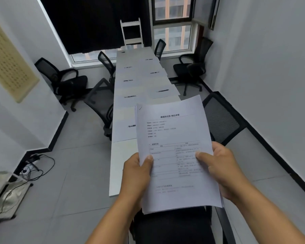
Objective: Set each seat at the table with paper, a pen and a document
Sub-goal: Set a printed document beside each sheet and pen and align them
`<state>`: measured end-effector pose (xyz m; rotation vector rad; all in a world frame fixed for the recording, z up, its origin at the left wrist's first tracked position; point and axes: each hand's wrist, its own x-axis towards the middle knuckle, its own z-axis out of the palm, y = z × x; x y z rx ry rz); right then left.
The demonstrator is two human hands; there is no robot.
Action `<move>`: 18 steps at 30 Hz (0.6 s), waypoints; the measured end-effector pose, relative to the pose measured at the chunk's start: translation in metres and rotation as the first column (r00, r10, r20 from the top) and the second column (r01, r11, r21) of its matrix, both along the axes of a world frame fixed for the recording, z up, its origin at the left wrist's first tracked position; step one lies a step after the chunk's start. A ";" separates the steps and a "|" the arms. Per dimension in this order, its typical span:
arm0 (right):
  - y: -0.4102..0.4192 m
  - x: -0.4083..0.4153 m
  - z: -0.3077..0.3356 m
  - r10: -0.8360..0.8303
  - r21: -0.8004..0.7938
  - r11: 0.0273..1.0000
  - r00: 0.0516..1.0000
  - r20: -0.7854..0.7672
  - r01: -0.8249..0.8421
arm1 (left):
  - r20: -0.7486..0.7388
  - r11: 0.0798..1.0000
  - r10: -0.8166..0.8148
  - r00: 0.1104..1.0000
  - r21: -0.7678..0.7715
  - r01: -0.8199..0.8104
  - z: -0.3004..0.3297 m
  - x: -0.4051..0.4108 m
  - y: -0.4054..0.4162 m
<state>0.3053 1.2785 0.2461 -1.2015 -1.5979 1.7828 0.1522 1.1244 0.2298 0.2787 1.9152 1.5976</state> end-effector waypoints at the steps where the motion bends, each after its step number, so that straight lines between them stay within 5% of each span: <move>1: -0.002 -0.003 -0.005 -0.010 -0.005 1.000 1.000 0.006 0.010 | 0.011 1.000 -0.011 1.000 -0.006 0.011 -0.006 -0.006 0.000; 18: 0.055 -0.019 -0.070 0.034 -0.046 0.998 0.996 0.085 -0.030 | 0.148 0.997 -0.069 0.987 -0.012 0.072 -0.051 -0.022 0.041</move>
